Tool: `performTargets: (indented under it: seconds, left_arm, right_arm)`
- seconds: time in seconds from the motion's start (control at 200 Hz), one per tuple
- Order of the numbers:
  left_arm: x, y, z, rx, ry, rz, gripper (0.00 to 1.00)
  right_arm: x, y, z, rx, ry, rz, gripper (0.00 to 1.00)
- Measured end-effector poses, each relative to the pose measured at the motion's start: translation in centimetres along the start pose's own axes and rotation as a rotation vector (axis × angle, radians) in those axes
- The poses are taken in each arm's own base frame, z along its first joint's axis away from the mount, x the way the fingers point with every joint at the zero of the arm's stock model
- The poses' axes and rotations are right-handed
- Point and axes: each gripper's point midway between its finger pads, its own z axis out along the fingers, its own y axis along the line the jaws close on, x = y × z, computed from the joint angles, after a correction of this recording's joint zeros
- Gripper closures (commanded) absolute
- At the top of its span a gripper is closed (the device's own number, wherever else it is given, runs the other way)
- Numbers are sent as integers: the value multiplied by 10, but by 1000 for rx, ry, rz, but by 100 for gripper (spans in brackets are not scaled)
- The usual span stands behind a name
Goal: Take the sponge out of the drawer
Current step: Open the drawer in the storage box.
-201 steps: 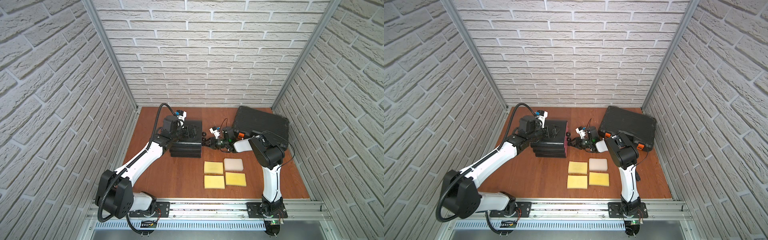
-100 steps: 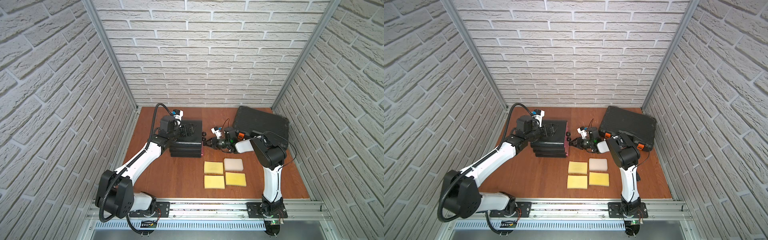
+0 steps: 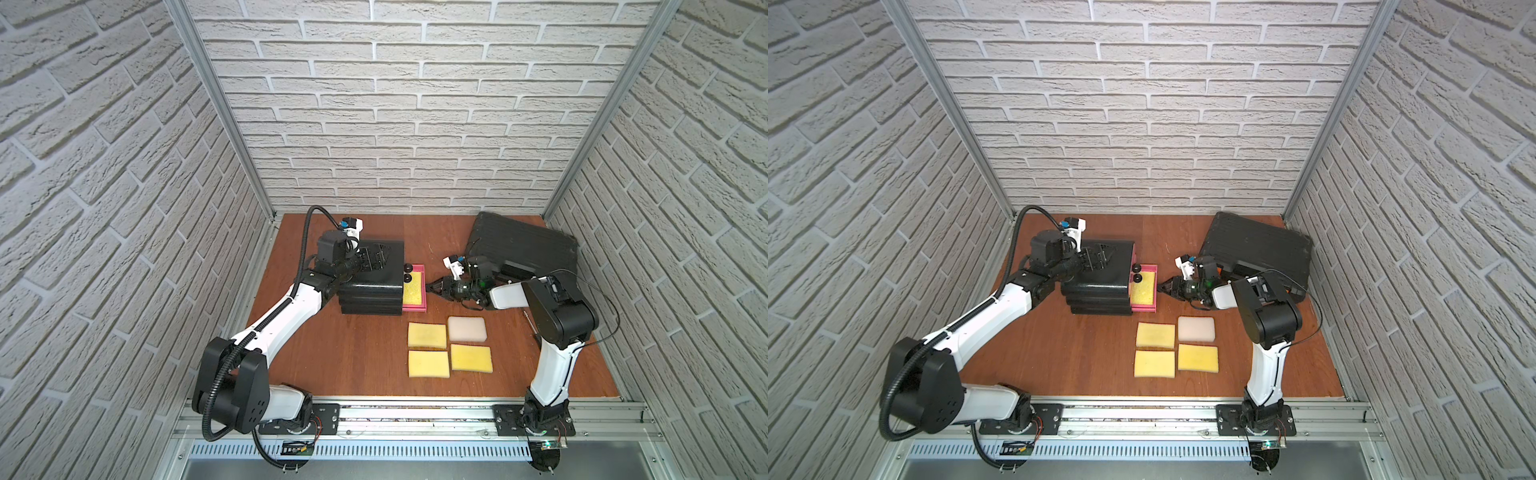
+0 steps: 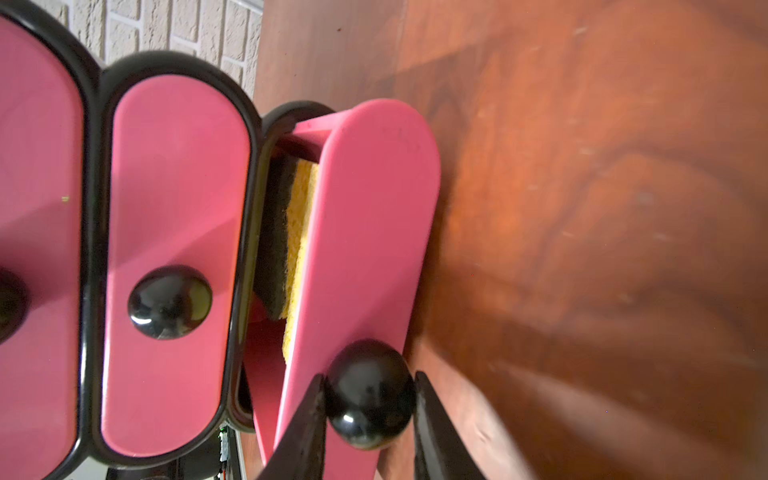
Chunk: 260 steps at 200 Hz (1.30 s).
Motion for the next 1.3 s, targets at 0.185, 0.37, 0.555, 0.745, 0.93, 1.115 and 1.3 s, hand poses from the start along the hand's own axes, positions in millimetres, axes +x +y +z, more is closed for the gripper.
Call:
performTargets:
  seconds: [0.185, 0.37, 0.555, 0.745, 0.93, 1.115, 1.3]
  left_arm:
    - [-1, 0, 1, 4, -4, -4, 2]
    - [-1, 0, 1, 6, -5, -6, 2]
    - [-1, 0, 1, 9, -5, -7, 2]
    - [0, -1, -2, 13, -10, -5, 2]
    - [1, -1, -4, 19, -12, -6, 2]
    - [1, -2, -5, 23, -16, -5, 2]
    - [3, -2, -8, 26, -17, -5, 2]
  right_arm:
    - [-4, -14, -8, 69, -20, 10, 78]
    - [-11, -19, -18, 134, -54, 23, 55]
    - [-16, -7, -36, 188, -83, 2, 54]
    - [-13, 19, -48, 296, -87, -111, 53]
    - [10, 26, -37, 459, -9, -215, 54]
    - [20, 23, -32, 577, 37, -276, 56]
    - [29, 11, -28, 662, 82, -286, 63]
